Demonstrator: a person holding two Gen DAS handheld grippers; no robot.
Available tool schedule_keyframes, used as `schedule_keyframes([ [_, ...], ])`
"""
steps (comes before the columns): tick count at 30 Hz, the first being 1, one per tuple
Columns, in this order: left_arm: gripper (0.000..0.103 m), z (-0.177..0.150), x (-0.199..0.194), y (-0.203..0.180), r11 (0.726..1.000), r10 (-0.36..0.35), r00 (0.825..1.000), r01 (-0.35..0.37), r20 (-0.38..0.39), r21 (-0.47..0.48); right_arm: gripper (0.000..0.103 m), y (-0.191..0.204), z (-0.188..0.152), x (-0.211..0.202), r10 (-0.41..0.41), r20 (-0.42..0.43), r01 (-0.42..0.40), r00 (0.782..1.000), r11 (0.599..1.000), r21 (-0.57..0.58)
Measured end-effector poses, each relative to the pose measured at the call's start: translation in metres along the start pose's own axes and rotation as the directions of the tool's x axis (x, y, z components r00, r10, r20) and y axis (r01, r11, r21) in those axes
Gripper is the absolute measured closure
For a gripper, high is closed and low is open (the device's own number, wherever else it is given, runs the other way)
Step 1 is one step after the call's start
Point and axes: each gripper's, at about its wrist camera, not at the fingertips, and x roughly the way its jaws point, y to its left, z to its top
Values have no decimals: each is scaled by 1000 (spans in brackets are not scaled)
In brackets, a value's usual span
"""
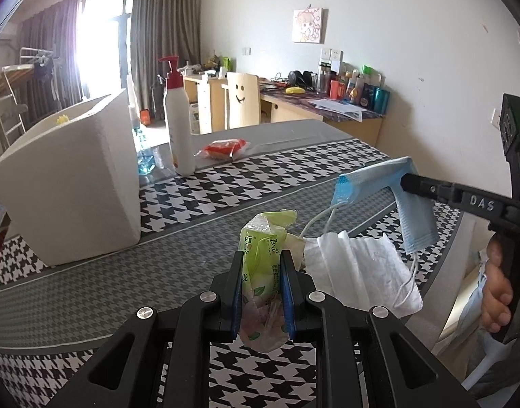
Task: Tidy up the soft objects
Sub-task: 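Close the right gripper on the blue face mask and lift while the left gripper holds the wipe pack, then carry the wipe pack and blue mask over the white foam box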
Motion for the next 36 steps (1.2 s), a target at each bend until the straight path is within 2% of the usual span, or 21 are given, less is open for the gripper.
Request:
schedule_keyframes([
  [18, 82, 18, -26, 14, 999, 32, 996, -31, 85, -15, 93, 18, 15, -14, 33, 64, -31, 997, 999, -37],
  [36, 82, 42, -40, 25, 997, 71, 984, -67, 163, -34, 93, 40, 31, -19, 90, 124, -82, 988, 994, -67],
])
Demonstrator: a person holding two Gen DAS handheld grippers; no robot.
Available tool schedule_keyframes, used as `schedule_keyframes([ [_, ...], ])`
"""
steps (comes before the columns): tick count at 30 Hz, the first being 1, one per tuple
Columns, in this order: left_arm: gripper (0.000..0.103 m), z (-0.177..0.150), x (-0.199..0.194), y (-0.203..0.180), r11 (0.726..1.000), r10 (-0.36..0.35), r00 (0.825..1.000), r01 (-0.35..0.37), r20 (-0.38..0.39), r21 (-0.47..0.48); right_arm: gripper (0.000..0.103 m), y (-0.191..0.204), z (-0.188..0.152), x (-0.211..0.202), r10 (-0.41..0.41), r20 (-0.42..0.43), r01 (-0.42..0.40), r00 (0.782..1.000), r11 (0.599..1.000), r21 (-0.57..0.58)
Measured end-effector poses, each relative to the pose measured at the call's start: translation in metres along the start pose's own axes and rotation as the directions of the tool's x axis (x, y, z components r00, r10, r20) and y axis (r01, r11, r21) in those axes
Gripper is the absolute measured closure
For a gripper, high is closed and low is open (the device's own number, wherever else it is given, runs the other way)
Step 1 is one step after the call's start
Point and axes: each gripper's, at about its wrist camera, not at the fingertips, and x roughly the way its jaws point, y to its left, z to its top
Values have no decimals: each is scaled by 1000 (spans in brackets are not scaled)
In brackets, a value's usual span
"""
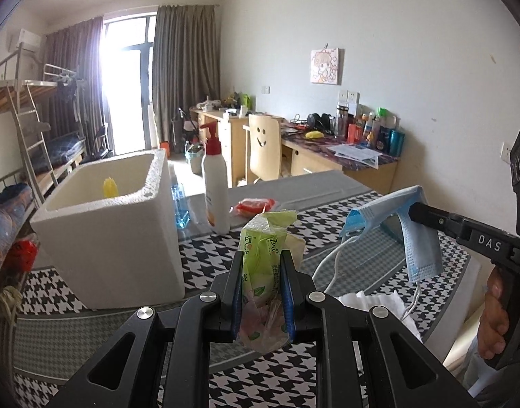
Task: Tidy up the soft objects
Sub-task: 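Carry the wipe pack and blue mask over the white foam box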
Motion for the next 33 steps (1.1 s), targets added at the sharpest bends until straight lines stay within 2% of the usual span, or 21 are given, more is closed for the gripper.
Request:
schedule_keyframes([
  [33, 82, 40, -8, 17, 999, 40, 996, -40, 84, 6, 93, 23, 35, 2, -1, 92, 4, 996, 999, -35],
])
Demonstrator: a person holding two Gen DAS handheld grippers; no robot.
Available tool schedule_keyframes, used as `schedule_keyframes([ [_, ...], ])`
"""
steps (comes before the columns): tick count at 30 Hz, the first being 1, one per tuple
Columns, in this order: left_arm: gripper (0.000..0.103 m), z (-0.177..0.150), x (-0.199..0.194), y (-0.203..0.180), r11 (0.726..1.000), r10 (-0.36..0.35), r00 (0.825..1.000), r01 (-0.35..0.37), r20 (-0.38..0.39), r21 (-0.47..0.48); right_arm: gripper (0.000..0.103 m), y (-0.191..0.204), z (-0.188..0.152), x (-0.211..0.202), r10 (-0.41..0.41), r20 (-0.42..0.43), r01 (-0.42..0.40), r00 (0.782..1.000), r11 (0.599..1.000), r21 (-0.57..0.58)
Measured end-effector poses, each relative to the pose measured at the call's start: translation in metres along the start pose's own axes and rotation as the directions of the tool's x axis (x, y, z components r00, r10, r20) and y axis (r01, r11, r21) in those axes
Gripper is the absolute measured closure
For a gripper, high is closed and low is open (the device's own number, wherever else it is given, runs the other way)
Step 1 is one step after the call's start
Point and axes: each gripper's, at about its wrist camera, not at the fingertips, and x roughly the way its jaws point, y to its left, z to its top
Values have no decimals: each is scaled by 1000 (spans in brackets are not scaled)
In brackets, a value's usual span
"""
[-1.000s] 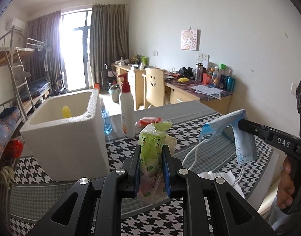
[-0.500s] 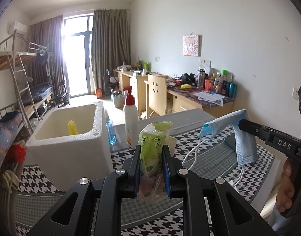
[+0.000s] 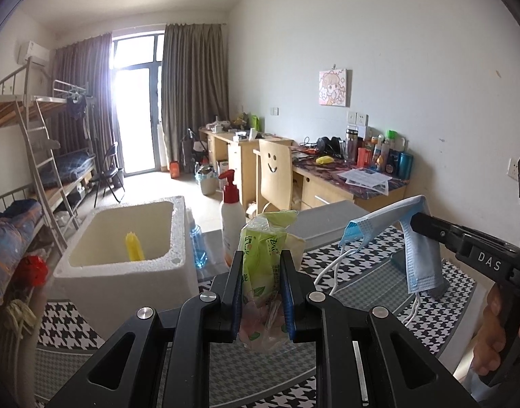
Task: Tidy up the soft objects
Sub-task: 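Carry the wipe pack and blue mask over the white foam box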
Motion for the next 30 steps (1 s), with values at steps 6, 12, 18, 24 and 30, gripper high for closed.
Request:
schedule_keyframes([
  [6, 82, 8, 1, 3, 1000, 10, 1000, -10, 15, -1, 93, 1, 5, 2, -3, 5, 3, 1000, 1000, 0],
  [12, 82, 15, 3, 7, 1000, 21, 999, -21, 24, 4, 93, 5, 11, 5, 1, 11, 0, 1000, 1000, -6],
  [18, 82, 22, 6, 11, 999, 42, 998, -42, 35, 6, 93, 10, 17, 14, 12, 4, -12, 1000, 1000, -11],
  [24, 82, 29, 8, 18, 998, 65, 997, -65, 44, 3, 93, 15, 24, 16, 24, 11, -24, 1000, 1000, -16],
  [30, 82, 35, 12, 28, 997, 80, 996, -80, 42, -13, 93, 21, 31, 22, 34, 4, -33, 999, 999, -29],
])
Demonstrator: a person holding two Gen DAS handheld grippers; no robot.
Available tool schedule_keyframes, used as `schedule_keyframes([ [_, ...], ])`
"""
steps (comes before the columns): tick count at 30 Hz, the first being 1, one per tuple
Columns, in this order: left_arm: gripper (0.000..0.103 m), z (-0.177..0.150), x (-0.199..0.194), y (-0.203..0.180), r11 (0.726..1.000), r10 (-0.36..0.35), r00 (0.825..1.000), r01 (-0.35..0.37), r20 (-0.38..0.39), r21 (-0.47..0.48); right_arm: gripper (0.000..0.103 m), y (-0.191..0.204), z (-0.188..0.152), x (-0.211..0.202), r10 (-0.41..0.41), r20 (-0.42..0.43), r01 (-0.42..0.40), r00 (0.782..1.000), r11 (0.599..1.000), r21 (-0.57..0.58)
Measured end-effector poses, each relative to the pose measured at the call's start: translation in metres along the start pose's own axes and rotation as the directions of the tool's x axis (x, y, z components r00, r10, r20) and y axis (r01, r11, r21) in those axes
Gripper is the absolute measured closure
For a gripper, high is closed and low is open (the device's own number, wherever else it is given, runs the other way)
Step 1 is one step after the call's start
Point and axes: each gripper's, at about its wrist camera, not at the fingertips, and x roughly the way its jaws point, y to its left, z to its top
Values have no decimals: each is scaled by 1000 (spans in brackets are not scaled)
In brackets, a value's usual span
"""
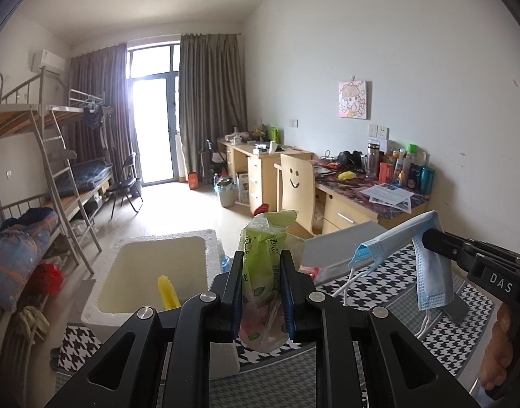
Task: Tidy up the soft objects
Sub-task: 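Carry the wipe pack and blue mask over the white foam box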
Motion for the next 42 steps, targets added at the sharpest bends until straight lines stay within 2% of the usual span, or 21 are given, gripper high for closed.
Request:
schedule_keyframes([
  [9, 82, 6, 6, 16, 999, 42, 999, -42, -2, -26, 93, 10, 7, 11, 20, -9, -21, 1000, 1000, -13],
  [21, 82, 12, 7, 38, 991, 122, 993, -122, -3, -50, 93, 36, 18, 26, 38, -18, -40, 999, 995, -91],
  [29, 82, 11, 13, 55, 982, 174, 985, -175, -17, -65, 93, 58, 23, 34, 63, -22, -65, 998, 986, -154],
  [42, 82, 7, 29, 77, 965, 244, 968, -249, -60, -86, 93, 80, 32, 55, 105, -60, -114, 993, 976, -184],
])
